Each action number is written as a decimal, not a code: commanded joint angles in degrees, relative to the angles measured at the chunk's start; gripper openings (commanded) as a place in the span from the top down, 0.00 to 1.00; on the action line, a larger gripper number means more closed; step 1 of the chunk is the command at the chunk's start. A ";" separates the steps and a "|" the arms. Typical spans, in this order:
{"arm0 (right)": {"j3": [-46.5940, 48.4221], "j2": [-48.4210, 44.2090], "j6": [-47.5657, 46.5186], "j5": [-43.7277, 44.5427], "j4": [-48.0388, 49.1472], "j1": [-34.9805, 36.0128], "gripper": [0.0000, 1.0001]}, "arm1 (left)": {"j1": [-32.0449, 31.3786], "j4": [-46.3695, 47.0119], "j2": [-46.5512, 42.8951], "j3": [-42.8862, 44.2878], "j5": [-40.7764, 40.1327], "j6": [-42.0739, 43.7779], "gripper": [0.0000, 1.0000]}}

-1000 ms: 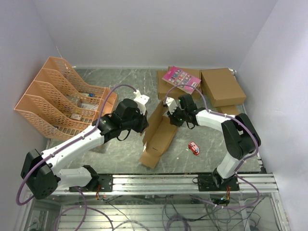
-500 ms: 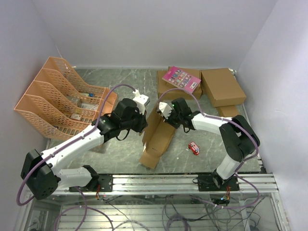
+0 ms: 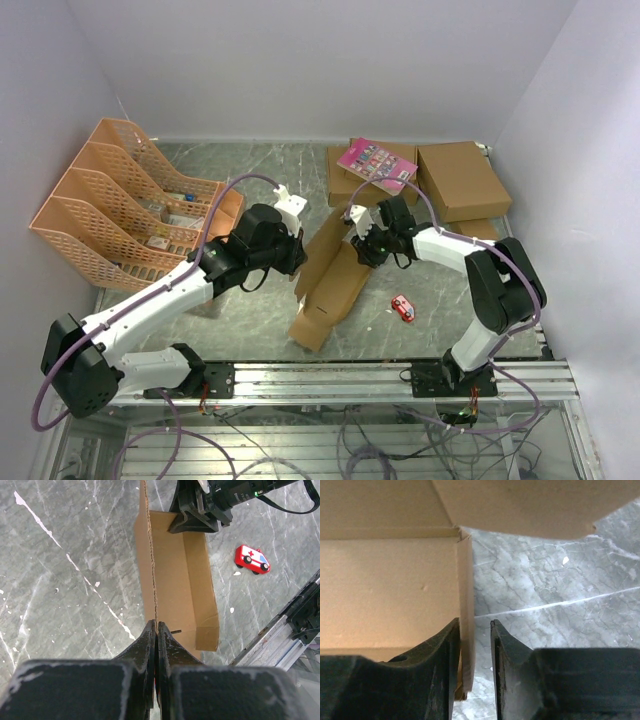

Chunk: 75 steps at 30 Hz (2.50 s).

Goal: Fold the paper box

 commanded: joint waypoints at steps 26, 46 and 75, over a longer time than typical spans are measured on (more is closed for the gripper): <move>-1.99 0.28 0.35 7.46 5.37 2.72 1.00 | 0.44 1.22 1.28 1.76 2.40 0.99 0.93; -1.08 -5.23 -0.04 1.07 1.91 1.93 0.62 | 1.79 1.58 1.82 1.73 1.46 3.45 0.93; -3.35 -21.98 -19.51 -41.41 -9.53 -23.51 0.21 | 3.97 0.31 10.47 10.86 12.32 29.65 0.93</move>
